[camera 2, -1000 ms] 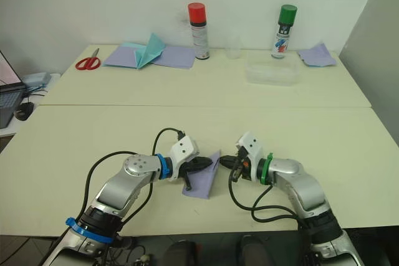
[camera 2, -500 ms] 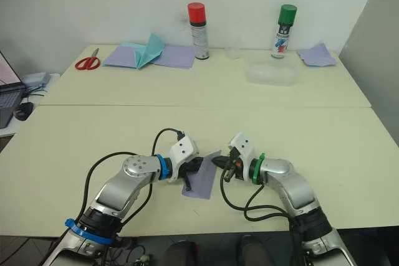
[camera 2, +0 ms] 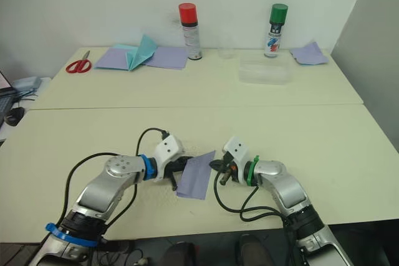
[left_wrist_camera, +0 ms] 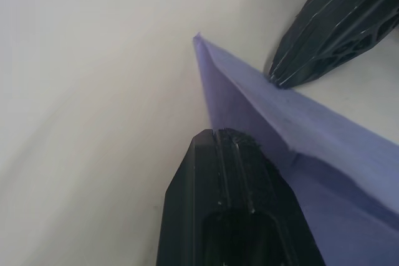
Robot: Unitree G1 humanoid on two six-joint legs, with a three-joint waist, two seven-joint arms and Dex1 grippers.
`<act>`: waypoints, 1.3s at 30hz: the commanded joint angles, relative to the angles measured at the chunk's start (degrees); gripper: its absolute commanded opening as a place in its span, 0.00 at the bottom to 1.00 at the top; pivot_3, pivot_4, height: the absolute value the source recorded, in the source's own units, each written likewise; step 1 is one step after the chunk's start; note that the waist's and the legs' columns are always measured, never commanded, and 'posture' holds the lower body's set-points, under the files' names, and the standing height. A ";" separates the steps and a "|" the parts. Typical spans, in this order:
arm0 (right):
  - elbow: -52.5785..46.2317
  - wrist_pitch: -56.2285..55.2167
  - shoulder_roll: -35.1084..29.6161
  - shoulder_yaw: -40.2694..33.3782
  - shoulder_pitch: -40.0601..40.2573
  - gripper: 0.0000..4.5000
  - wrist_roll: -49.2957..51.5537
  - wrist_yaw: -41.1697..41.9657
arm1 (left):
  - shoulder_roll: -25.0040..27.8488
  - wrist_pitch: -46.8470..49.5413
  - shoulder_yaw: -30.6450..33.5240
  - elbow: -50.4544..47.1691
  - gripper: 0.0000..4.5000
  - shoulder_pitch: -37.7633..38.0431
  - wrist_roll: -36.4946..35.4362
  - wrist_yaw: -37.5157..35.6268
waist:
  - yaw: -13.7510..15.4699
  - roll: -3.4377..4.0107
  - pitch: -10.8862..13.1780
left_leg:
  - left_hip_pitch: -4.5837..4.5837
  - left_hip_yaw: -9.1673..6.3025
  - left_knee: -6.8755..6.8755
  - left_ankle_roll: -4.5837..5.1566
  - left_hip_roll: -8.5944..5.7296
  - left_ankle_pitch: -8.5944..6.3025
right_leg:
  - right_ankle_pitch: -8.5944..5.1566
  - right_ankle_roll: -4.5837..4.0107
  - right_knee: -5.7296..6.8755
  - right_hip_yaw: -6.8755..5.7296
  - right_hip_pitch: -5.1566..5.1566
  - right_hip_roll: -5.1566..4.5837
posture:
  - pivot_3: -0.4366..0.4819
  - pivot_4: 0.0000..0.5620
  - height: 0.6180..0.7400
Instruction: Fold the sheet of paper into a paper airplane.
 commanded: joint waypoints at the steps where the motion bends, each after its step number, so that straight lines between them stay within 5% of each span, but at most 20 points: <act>1: 0.20 -1.72 0.67 0.36 -0.71 0.00 -0.90 -0.22 | 1.87 2.08 1.40 2.55 0.00 3.66 0.61 1.12 | -0.06 0.01 0.01 | 0.00 0.00 0.00 0.00 0.01 0.00 | 0.00 -0.01 0.00 0.01 0.00 0.00 | 0.48 0.27 1.00; 21: 2.03 -3.39 -1.80 6.78 -2.49 0.00 -7.43 3.86 | 0.44 1.26 0.69 3.19 0.00 2.86 0.49 1.50 | 0.10 0.01 -0.01 | -0.01 0.03 0.00 0.00 -0.05 0.00 | -0.01 -0.01 0.00 0.04 0.00 -0.03 | 0.48 0.27 1.00; 34: 4.52 -3.17 -2.29 7.14 -3.90 0.00 -9.25 3.59 | 8.47 -1.19 7.73 4.94 0.00 -0.65 -1.23 -0.38 | 0.04 0.04 0.01 | 0.02 -0.02 -0.02 0.00 0.00 0.00 | -0.03 -0.05 0.01 -0.02 -0.02 -0.01 | 0.48 0.27 1.00; 39: 5.02 -3.43 -2.07 7.01 -4.33 0.00 -9.32 3.74 | 7.89 0.48 9.60 3.31 0.00 -4.38 -5.49 -2.01 | 0.21 -0.12 0.13 | -0.05 0.01 -0.01 0.00 -0.05 0.00 | -0.03 -0.04 -0.02 -0.01 -0.04 -0.09 | 0.48 0.27 1.00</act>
